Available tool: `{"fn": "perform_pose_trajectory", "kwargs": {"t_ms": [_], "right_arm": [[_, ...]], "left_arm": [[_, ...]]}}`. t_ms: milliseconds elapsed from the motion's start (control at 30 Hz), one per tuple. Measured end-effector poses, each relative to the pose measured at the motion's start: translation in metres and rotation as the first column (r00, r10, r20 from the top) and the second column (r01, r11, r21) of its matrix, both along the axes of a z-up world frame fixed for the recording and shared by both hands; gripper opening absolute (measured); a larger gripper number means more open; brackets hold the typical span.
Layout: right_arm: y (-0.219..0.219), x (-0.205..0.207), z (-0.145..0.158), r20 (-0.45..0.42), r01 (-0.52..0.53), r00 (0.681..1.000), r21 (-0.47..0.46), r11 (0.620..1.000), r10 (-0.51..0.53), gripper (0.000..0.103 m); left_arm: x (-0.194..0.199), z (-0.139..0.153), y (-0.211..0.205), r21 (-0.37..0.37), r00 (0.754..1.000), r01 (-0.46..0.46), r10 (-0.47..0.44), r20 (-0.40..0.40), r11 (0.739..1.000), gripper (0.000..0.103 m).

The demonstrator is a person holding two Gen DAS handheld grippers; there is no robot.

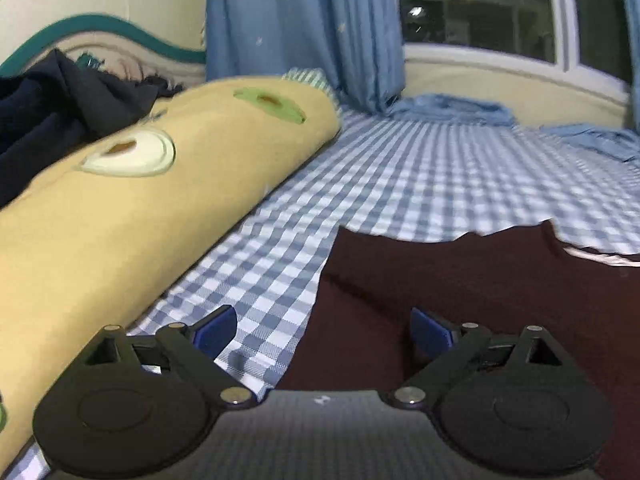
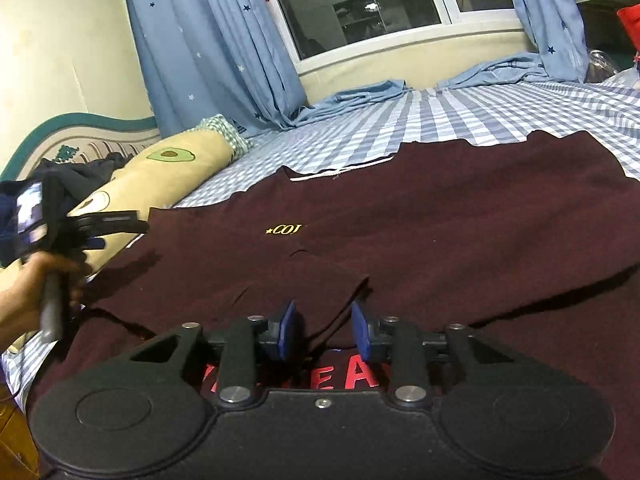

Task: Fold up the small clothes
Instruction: 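Open both tools and withdraw them from the folded sweatshirt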

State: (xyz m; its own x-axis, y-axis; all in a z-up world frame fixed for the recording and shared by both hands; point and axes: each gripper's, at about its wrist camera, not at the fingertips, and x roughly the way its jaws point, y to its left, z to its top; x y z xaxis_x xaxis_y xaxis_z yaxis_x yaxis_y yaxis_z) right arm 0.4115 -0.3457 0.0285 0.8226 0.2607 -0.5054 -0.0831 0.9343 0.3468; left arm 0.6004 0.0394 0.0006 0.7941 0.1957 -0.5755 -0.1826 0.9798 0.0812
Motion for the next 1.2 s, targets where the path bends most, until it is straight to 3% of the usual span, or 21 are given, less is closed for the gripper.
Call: {"fn": "perform_pose_trajectory", "kwargs": {"t_ms": [133, 267, 367, 433, 533, 667, 767, 867, 1067, 1200], "right_arm": [[-0.002, -0.003, -0.002, 0.019, -0.029, 0.999, 0.024, 0.999, 0.029, 0.053], [-0.003, -0.004, -0.001, 0.033, -0.044, 0.999, 0.043, 0.998, 0.042, 0.06], [-0.007, -0.006, -0.001, 0.045, -0.046, 0.998, 0.066, 0.997, 0.043, 0.071], [-0.01, -0.008, 0.001, 0.054, -0.05, 0.998, 0.083, 0.995, 0.045, 0.085], [-0.013, -0.011, 0.003, 0.061, -0.06, 0.997, 0.1, 0.993, 0.054, 0.099], [-0.007, -0.021, 0.006, 0.014, -0.026, 1.0, -0.022, 0.999, 0.026, 0.101], [-0.002, -0.045, 0.007, 0.038, -0.035, 0.998, -0.148, 0.988, 0.042, 0.102], [-0.002, -0.075, 0.005, 0.06, -0.051, 0.996, -0.26, 0.964, 0.069, 0.102], [-0.024, -0.135, 0.007, 0.073, -0.035, 0.995, -0.319, 0.947, 0.061, 0.102], [-0.04, -0.172, 0.012, 0.074, -0.001, 0.997, -0.307, 0.952, 0.025, 0.103]], "left_arm": [[0.027, -0.016, 0.009, -0.024, 0.994, -0.064, 0.062, -0.094, 0.998, 0.097], [0.033, -0.023, 0.024, -0.092, 0.984, -0.134, 0.122, -0.129, 0.987, 0.103], [0.025, -0.019, 0.028, -0.106, 0.985, -0.145, 0.134, -0.104, 0.984, 0.1], [0.01, -0.013, 0.029, -0.113, 0.99, -0.138, 0.133, -0.055, 0.984, 0.1], [-0.025, 0.003, 0.028, -0.134, 0.995, -0.095, 0.097, 0.01, 0.986, 0.101], [-0.087, 0.02, 0.026, -0.098, 0.999, -0.022, 0.026, 0.04, 0.995, 0.102], [-0.132, 0.027, 0.024, -0.041, 0.999, 0.006, -0.004, 0.045, 0.999, 0.102], [-0.178, 0.03, 0.026, -0.04, 0.999, 0.021, -0.019, 0.051, 0.999, 0.102], [-0.255, 0.031, 0.025, -0.116, 1.0, 0.02, -0.017, 0.025, 0.993, 0.102], [-0.298, 0.035, 0.016, -0.119, 0.999, 0.043, -0.041, 0.018, 0.992, 0.102]]}}
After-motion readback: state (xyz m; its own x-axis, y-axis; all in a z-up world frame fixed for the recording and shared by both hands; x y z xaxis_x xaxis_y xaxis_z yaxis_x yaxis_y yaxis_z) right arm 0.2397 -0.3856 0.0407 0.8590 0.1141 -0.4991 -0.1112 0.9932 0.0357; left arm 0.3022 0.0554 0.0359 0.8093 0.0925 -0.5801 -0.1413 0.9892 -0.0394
